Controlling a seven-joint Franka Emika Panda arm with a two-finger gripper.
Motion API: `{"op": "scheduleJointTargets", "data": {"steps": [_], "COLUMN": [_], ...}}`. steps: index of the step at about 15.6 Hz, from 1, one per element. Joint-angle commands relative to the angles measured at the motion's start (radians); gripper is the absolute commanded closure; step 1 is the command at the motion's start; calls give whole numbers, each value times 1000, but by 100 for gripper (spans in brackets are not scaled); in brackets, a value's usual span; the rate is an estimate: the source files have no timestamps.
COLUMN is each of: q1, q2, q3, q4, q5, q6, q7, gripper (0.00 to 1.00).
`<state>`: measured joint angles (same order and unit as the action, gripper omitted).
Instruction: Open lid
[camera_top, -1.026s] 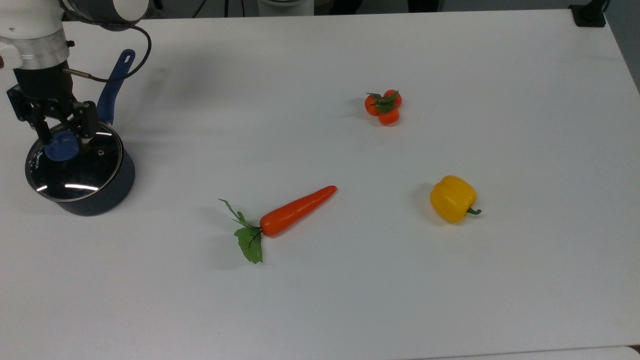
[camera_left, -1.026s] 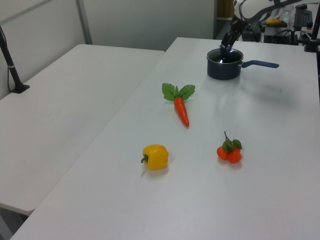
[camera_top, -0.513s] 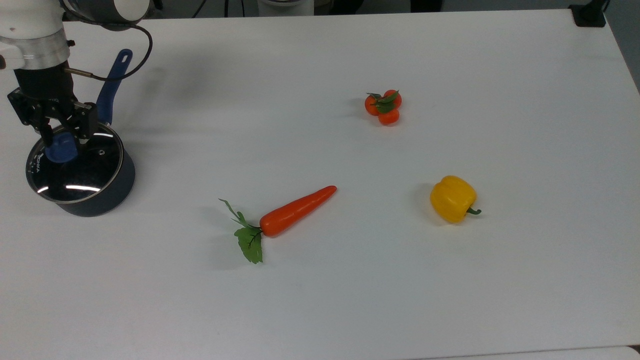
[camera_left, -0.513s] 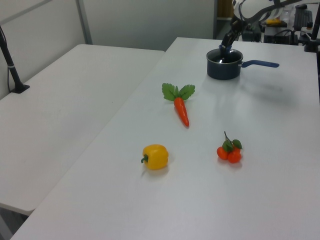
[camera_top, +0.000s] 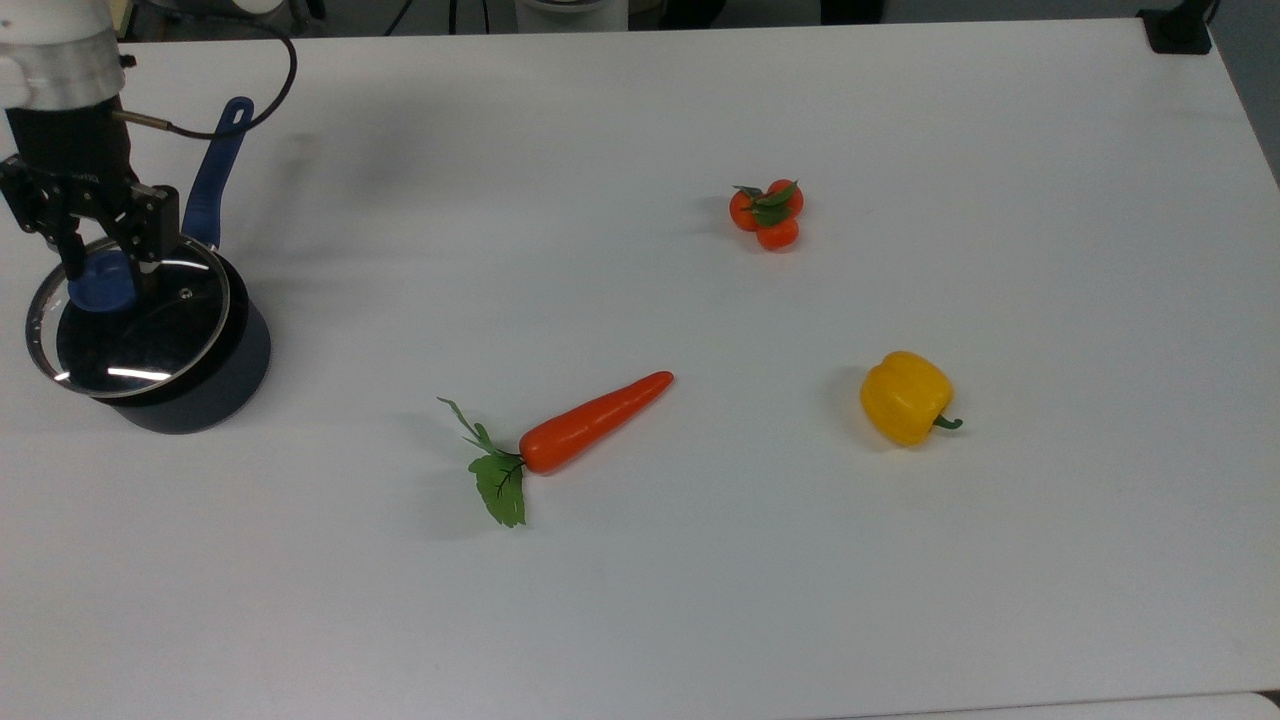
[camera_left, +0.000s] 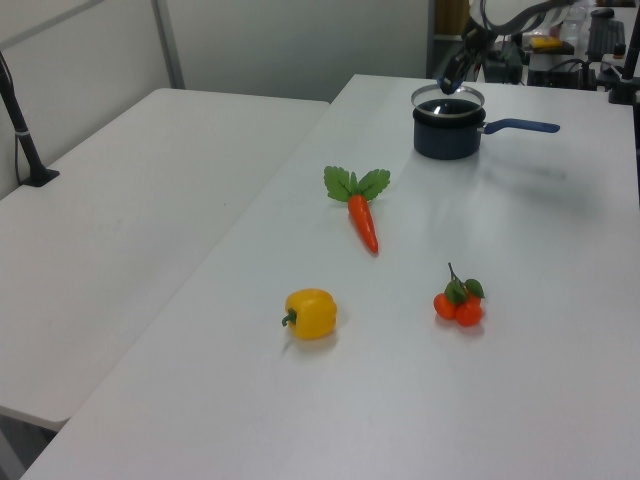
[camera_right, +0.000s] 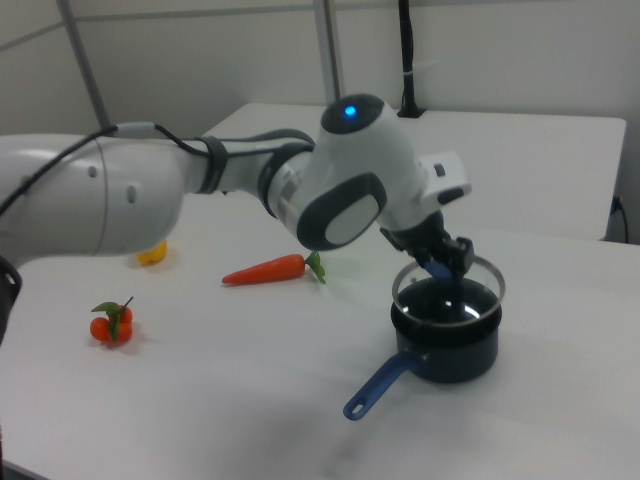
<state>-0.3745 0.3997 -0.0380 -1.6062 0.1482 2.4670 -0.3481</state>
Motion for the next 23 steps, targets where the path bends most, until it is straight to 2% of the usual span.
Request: {"op": "scheduleJointTargets", "data": {"steps": [1, 4, 7, 9, 13, 17, 23], "q1": [55, 133, 209, 267, 370, 428, 456], "q2": [-102, -182, -239, -246, -251, -220, -170], "q3": [4, 7, 10, 10, 10, 12, 12], "q4": [-72, -193, -287, -320, -426, -466, -462], "q5": [4, -54, -58, -64, -139, -147, -147], "q6": [-36, -31, -28, -28, -20, 59, 139], "q7": [58, 100, 115, 147, 217, 251, 291], "gripper": [54, 54, 54, 54, 54, 54, 53]}}
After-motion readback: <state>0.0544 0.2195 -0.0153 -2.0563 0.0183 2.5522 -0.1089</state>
